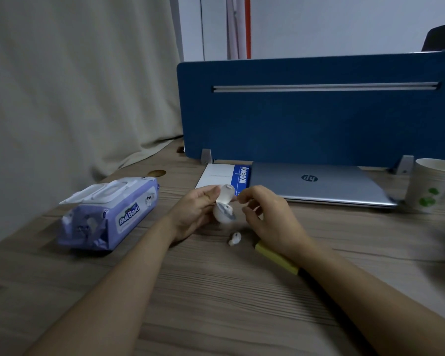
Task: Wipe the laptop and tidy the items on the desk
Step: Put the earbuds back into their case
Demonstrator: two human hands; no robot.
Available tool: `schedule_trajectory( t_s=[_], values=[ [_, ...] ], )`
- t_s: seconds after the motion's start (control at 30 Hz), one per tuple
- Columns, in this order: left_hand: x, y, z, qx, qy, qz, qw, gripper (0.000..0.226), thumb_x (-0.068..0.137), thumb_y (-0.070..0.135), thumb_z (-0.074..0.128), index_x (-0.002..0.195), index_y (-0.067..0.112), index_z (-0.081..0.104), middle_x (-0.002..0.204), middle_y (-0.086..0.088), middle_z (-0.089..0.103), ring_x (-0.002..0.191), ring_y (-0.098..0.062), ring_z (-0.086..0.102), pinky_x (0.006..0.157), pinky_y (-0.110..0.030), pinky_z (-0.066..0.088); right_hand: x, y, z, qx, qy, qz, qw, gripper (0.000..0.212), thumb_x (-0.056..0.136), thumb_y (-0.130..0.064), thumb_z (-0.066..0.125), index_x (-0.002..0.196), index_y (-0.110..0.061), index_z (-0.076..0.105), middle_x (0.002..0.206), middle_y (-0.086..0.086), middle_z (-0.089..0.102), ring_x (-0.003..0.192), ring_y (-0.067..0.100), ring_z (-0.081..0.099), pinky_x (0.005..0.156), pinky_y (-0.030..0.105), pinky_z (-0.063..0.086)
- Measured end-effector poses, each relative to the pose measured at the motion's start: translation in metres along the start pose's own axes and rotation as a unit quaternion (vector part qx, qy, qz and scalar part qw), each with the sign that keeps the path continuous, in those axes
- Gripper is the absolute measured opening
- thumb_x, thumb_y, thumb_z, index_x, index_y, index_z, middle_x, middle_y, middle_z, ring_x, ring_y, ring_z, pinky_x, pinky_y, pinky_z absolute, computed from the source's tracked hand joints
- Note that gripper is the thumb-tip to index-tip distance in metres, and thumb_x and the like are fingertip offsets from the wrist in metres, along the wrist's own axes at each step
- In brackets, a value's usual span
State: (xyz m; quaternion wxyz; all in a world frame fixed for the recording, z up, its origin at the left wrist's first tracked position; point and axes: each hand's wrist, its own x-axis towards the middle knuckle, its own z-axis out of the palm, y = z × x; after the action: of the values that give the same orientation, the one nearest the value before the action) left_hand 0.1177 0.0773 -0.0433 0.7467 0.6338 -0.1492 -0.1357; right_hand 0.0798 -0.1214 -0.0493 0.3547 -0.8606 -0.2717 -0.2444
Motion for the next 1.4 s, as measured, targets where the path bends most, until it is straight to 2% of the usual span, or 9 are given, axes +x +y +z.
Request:
schedule_trajectory(
  t_s=[0.13, 0.23, 0.33, 0.5, 0.6, 0.7, 0.93, 1.2, 1.4],
  values=[
    [0.004, 0.000, -0.010, -0.024, 0.081, 0.042, 0.996, 0.048, 0.089, 0.029, 0.055, 0.130, 0.004, 0.056, 0.121, -0.011, 0.070, 0.108, -0.026, 0.066, 0.097, -0.045, 0.050, -0.003, 0.004, -0.004, -0.025, -0.088, 0.010, 0.996, 0.009, 0.087, -0.032, 0.059, 0.094, -0.034, 0.053, 0.095, -0.016, 0.055, 0.082, 0.000, 0.055, 0.065, 0.011, 0.040],
    [0.008, -0.001, -0.015, -0.050, 0.116, 0.063, 0.990, 0.037, 0.094, 0.023, 0.053, 0.126, 0.007, 0.059, 0.126, -0.011, 0.067, 0.111, -0.024, 0.064, 0.094, -0.038, 0.052, -0.005, 0.004, -0.003, -0.020, -0.171, 0.011, 0.985, 0.019, 0.084, -0.044, 0.061, 0.099, -0.034, 0.059, 0.099, -0.015, 0.057, 0.082, -0.002, 0.056, 0.067, 0.012, 0.042],
    [0.008, -0.002, -0.018, -0.045, 0.122, 0.061, 0.990, 0.034, 0.097, 0.020, 0.050, 0.128, 0.006, 0.058, 0.125, -0.012, 0.067, 0.114, -0.026, 0.063, 0.094, -0.037, 0.053, -0.005, 0.003, -0.003, -0.025, -0.222, -0.011, 0.975, 0.014, 0.084, -0.036, 0.067, 0.097, -0.033, 0.065, 0.098, -0.015, 0.060, 0.086, -0.001, 0.058, 0.071, 0.015, 0.046],
    [0.002, 0.002, -0.013, -0.016, 0.104, 0.037, 0.994, 0.030, 0.096, 0.023, 0.053, 0.122, 0.011, 0.061, 0.116, -0.008, 0.072, 0.104, -0.023, 0.068, 0.098, -0.045, 0.048, -0.005, 0.000, -0.004, -0.022, -0.151, -0.028, 0.988, 0.013, 0.083, -0.022, 0.071, 0.092, -0.030, 0.066, 0.092, -0.014, 0.057, 0.080, 0.002, 0.057, 0.068, 0.010, 0.043],
    [-0.002, 0.004, -0.006, 0.012, 0.068, 0.009, 0.998, 0.039, 0.096, 0.024, 0.054, 0.131, 0.007, 0.056, 0.124, -0.016, 0.068, 0.113, -0.030, 0.065, 0.097, -0.045, 0.051, -0.005, -0.001, -0.005, -0.020, -0.053, -0.018, 0.998, 0.014, 0.084, -0.017, 0.071, 0.094, -0.024, 0.064, 0.092, -0.014, 0.052, 0.080, 0.003, 0.055, 0.070, 0.011, 0.043],
    [-0.004, 0.003, 0.004, 0.035, 0.011, 0.006, 0.999, 0.043, 0.090, 0.027, 0.058, 0.128, 0.008, 0.059, 0.125, -0.018, 0.066, 0.118, -0.034, 0.062, 0.098, -0.044, 0.052, -0.006, -0.005, -0.004, -0.007, -0.013, -0.023, 1.000, 0.015, 0.086, -0.011, 0.068, 0.097, -0.019, 0.065, 0.099, -0.007, 0.053, 0.084, 0.006, 0.057, 0.076, 0.014, 0.046],
    [-0.005, -0.001, 0.011, 0.042, -0.040, 0.003, 0.998, 0.039, 0.091, 0.027, 0.062, 0.127, 0.011, 0.062, 0.127, -0.014, 0.066, 0.118, -0.030, 0.062, 0.093, -0.038, 0.054, -0.007, -0.009, -0.005, -0.039, -0.038, -0.019, 0.998, 0.022, 0.087, -0.010, 0.065, 0.105, -0.022, 0.064, 0.109, -0.008, 0.056, 0.095, 0.002, 0.052, 0.081, 0.009, 0.042],
    [-0.008, 0.004, 0.009, 0.035, -0.004, 0.010, 0.999, 0.038, 0.095, 0.024, 0.055, 0.130, 0.010, 0.058, 0.129, -0.017, 0.064, 0.121, -0.033, 0.060, 0.097, -0.040, 0.052, -0.006, -0.005, -0.006, -0.029, 0.024, 0.006, 0.999, 0.021, 0.089, -0.006, 0.060, 0.105, -0.020, 0.062, 0.104, -0.008, 0.062, 0.091, 0.005, 0.058, 0.081, 0.022, 0.049],
    [-0.011, 0.006, 0.010, 0.026, 0.005, 0.007, 1.000, 0.032, 0.099, 0.013, 0.050, 0.130, 0.008, 0.056, 0.130, -0.019, 0.063, 0.120, -0.033, 0.060, 0.093, -0.037, 0.054, -0.007, -0.006, -0.006, -0.039, -0.004, 0.000, 0.999, 0.023, 0.091, -0.007, 0.056, 0.108, -0.021, 0.063, 0.108, -0.009, 0.062, 0.094, 0.005, 0.057, 0.084, 0.020, 0.046]
  ],
)
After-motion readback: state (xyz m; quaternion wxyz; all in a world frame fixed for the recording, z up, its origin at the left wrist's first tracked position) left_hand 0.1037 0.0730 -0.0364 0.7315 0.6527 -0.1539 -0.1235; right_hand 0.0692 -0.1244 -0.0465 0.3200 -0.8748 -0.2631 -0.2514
